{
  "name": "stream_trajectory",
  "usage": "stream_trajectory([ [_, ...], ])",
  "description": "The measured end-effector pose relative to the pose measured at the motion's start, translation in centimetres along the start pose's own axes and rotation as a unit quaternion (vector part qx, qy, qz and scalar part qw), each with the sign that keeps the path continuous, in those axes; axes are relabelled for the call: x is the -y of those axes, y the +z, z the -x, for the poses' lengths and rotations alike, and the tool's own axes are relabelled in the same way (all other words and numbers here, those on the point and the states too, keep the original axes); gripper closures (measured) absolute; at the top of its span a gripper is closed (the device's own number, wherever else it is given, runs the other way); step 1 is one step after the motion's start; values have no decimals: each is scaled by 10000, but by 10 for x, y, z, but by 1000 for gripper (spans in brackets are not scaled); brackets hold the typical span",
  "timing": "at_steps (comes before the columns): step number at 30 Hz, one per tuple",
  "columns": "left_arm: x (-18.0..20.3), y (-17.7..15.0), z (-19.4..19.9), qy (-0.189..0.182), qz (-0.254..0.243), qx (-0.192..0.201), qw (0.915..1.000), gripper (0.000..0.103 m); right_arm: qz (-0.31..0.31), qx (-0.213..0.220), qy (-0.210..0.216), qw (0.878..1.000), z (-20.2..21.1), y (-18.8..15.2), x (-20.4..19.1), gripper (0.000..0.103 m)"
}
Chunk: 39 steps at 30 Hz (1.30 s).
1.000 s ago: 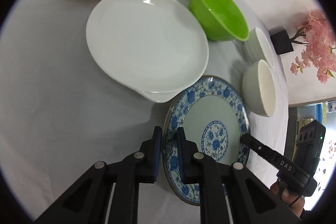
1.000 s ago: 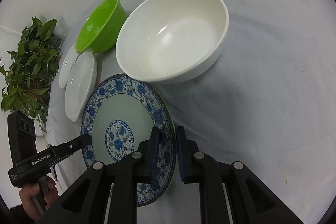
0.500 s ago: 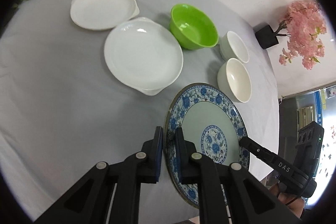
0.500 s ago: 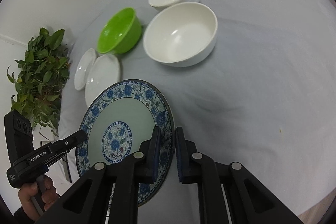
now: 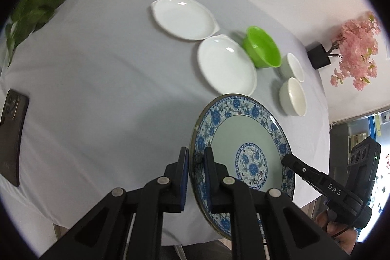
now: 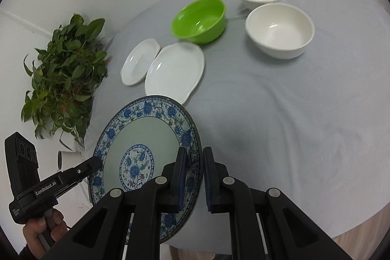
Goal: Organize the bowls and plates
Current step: 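Slide the blue-and-white plate away from the bowls with both grippers, then open both grippers and lift them off the plate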
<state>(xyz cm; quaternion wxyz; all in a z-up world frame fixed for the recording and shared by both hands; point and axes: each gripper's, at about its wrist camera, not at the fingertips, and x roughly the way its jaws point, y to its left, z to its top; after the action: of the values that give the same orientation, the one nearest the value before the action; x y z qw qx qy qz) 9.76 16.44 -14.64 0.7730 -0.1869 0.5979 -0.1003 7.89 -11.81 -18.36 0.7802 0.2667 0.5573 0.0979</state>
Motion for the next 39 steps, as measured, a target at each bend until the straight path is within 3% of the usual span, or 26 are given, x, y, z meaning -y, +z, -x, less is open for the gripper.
stream_trajectory([
  [8, -50, -10, -19, 52, 211, -135, 9997, 92, -106, -234, -52, 9997, -49, -40, -16, 93],
  [15, -74, -12, -36, -44, 266, -134, 9995, 92, -138, -136, -75, 9998, -90, -50, -17, 93],
  [35, -81, -26, -65, 99, 178, -491, 9986, 88, -61, -201, -286, 9994, -120, -56, -5, 90],
  [39, -77, -24, -57, 444, 112, -396, 9982, 88, 38, -344, -327, 9989, -122, -51, -8, 88],
])
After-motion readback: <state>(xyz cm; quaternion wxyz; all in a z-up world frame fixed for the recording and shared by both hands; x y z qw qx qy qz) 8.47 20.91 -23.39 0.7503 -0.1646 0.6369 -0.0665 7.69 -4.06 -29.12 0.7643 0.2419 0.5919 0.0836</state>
